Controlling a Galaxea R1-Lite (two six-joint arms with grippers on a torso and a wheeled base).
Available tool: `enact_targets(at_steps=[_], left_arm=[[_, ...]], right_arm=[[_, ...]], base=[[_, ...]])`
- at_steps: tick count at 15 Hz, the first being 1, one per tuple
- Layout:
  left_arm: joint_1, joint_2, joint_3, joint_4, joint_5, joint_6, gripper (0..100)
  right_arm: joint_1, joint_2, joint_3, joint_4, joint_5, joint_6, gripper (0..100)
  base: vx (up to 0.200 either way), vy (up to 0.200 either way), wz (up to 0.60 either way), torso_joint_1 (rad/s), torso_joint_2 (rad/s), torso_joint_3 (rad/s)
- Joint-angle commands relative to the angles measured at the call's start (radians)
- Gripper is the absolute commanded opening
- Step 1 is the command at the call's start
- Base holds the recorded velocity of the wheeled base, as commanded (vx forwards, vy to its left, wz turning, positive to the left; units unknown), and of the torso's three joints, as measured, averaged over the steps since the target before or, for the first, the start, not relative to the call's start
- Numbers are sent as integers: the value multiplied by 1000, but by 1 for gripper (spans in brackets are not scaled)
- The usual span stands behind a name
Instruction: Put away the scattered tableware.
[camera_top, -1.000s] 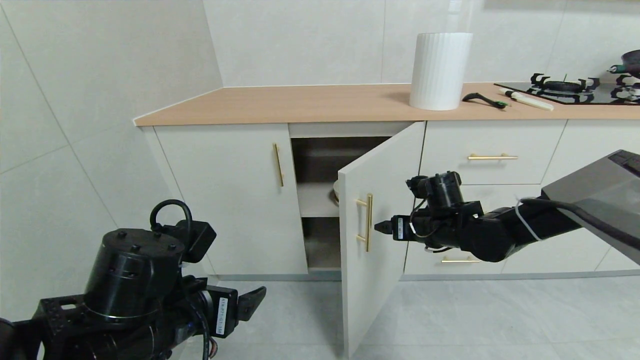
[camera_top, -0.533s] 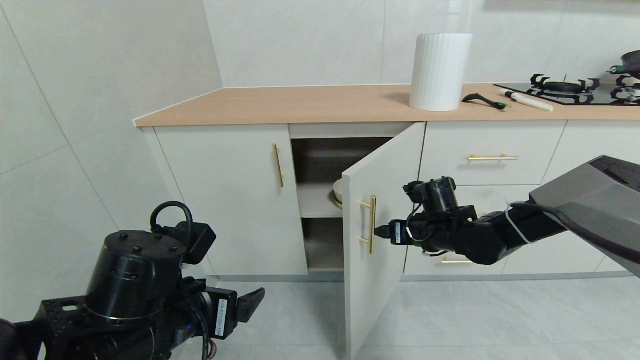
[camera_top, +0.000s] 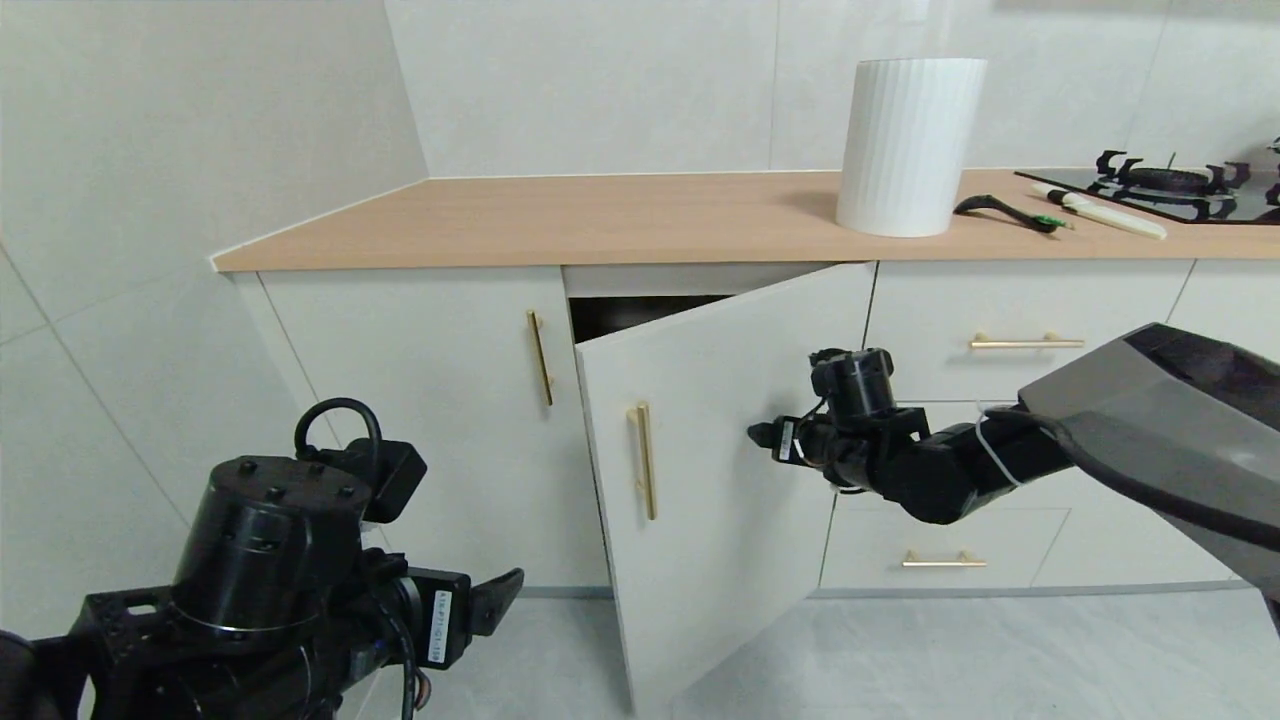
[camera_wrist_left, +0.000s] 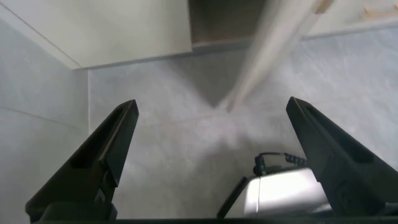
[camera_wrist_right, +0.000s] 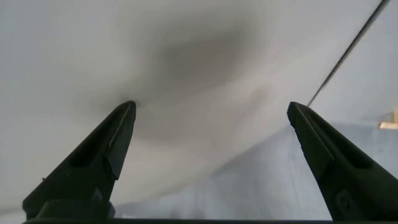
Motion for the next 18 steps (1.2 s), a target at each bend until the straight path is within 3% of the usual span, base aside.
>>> enact_targets(at_steps=[1,13,18], left_arm=[[-1,-2,2,-1,3,-1,100],[0,6,0,-1,3,-1,100],[0,4,2,-1,3,-3,100]], right_arm=[[2,72,-82,3,-60,35,100],[-70,167,-251,4,-151,99,100],[-82,215,-341,3,-238,111,100]], base=[[0,0,0,0,0,0],[0,0,0,0,0,0],[0,0,0,0,0,0]])
